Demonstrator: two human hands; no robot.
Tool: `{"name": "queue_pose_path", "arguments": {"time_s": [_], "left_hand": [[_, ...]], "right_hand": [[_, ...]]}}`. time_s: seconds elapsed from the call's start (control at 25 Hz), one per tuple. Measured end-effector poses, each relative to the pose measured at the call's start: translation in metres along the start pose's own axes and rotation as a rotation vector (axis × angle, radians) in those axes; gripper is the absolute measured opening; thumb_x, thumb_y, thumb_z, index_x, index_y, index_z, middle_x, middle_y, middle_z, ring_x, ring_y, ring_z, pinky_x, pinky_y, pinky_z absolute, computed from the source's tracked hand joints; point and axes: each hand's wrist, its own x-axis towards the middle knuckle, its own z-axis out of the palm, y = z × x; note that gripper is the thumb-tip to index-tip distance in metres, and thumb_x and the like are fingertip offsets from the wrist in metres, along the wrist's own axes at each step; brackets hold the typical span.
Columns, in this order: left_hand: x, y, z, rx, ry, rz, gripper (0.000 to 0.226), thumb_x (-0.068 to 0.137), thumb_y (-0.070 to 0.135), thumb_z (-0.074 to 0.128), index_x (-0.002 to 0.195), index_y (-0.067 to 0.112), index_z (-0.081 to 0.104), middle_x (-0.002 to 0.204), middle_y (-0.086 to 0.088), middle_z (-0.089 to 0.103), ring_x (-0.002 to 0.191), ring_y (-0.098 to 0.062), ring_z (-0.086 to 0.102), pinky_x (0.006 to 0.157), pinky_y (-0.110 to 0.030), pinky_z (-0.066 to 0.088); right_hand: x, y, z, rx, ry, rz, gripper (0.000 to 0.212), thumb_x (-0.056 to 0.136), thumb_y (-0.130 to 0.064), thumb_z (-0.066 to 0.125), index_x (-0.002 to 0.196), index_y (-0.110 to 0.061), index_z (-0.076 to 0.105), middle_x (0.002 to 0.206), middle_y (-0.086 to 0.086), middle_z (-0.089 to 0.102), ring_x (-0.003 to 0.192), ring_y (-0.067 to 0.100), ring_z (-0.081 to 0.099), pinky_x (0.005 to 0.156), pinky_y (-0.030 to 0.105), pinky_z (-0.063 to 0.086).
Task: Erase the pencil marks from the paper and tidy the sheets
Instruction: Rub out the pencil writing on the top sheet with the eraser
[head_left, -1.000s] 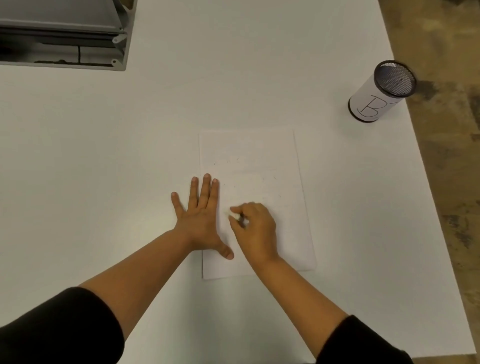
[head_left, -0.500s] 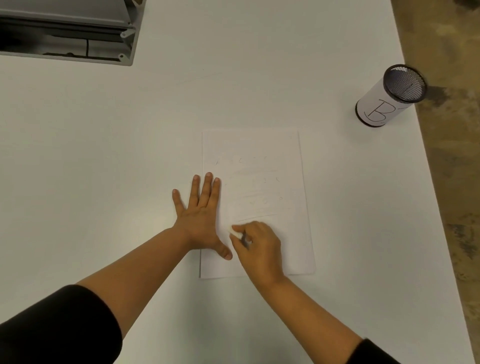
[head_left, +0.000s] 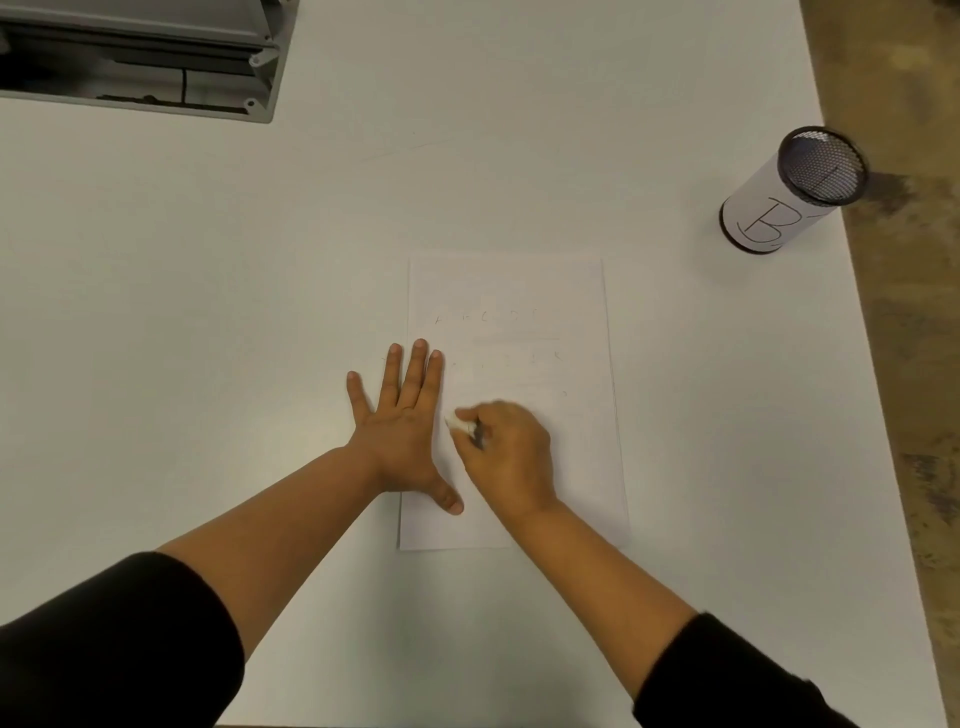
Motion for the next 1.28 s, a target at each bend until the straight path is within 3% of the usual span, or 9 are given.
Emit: {"name": "queue_pose_path", "arguments": {"time_s": [0.16, 0.36, 0.56, 0.76, 0.96, 1.16, 1.28], "left_hand": [[-0.002, 0.0, -0.002, 0.007, -0.008, -0.003, 0.153, 0.045, 0.079, 0.07, 0.116, 0.021, -0.052, 0.128, -0.001, -0.055, 0.125, -0.027, -0.047, 0.102, -0.061, -0.02], [-0.001, 0.0, -0.002, -0.02, -0.008, -0.003, 0.155, 0.043, 0.077, 0.073, 0.119, 0.021, -0.051, 0.129, 0.001, -0.055, 0.122, -0.024, -0.049, 0.102, -0.061, -0.021], [-0.002, 0.0, -0.002, -0.014, -0.017, -0.005, 0.157, 0.041, 0.078, 0.072, 0.117, 0.021, -0.052, 0.129, 0.0, -0.055, 0.124, -0.025, -0.048, 0.102, -0.062, -0.02], [-0.003, 0.0, -0.002, -0.027, -0.018, -0.003, 0.156, 0.042, 0.076, 0.074, 0.12, 0.021, -0.05, 0.129, 0.001, -0.055, 0.122, -0.024, -0.049, 0.101, -0.061, -0.022], [-0.004, 0.001, -0.005, -0.029, -0.031, -0.002, 0.156, 0.042, 0.075, 0.074, 0.121, 0.021, -0.049, 0.129, 0.002, -0.055, 0.122, -0.023, -0.049, 0.1, -0.061, -0.022], [-0.004, 0.0, -0.004, -0.024, -0.024, 0.0, 0.156, 0.043, 0.075, 0.074, 0.121, 0.02, -0.049, 0.129, 0.001, -0.055, 0.123, -0.024, -0.049, 0.1, -0.06, -0.023], [-0.004, 0.0, -0.005, -0.027, -0.029, 0.005, 0.155, 0.043, 0.075, 0.073, 0.119, 0.021, -0.05, 0.129, 0.001, -0.055, 0.123, -0.024, -0.049, 0.1, -0.06, -0.023]], "right_hand": [[0.031, -0.004, 0.005, 0.005, 0.034, 0.019, 0.012, 0.079, -0.013, 0.07, 0.088, -0.004, 0.07, 0.078, 0.011, 0.07, 0.071, 0.024, 0.062, 0.063, 0.034, 0.054], [-0.026, 0.006, -0.01, -0.037, -0.029, 0.011, 0.015, 0.072, -0.009, 0.076, 0.086, -0.006, 0.07, 0.073, 0.008, 0.068, 0.066, 0.02, 0.061, 0.062, 0.023, 0.049], [0.035, 0.001, -0.006, -0.024, 0.042, 0.046, 0.013, 0.078, -0.012, 0.071, 0.087, -0.004, 0.07, 0.078, 0.012, 0.07, 0.07, 0.024, 0.063, 0.063, 0.031, 0.052], [-0.028, 0.008, -0.018, -0.055, -0.028, 0.022, 0.013, 0.073, -0.009, 0.075, 0.085, -0.006, 0.07, 0.072, 0.008, 0.067, 0.066, 0.019, 0.06, 0.061, 0.025, 0.049], [0.034, 0.007, -0.012, -0.049, 0.055, 0.054, 0.01, 0.076, -0.011, 0.072, 0.084, -0.005, 0.07, 0.076, 0.01, 0.069, 0.068, 0.021, 0.062, 0.061, 0.026, 0.049], [-0.027, 0.009, -0.02, -0.033, -0.001, 0.054, 0.012, 0.074, -0.009, 0.074, 0.084, -0.006, 0.069, 0.073, 0.008, 0.067, 0.066, 0.019, 0.06, 0.062, 0.028, 0.051], [0.007, 0.011, -0.022, -0.056, 0.036, 0.043, 0.009, 0.075, -0.01, 0.074, 0.079, -0.005, 0.069, 0.071, 0.009, 0.068, 0.064, 0.021, 0.061, 0.059, 0.03, 0.052]]}}
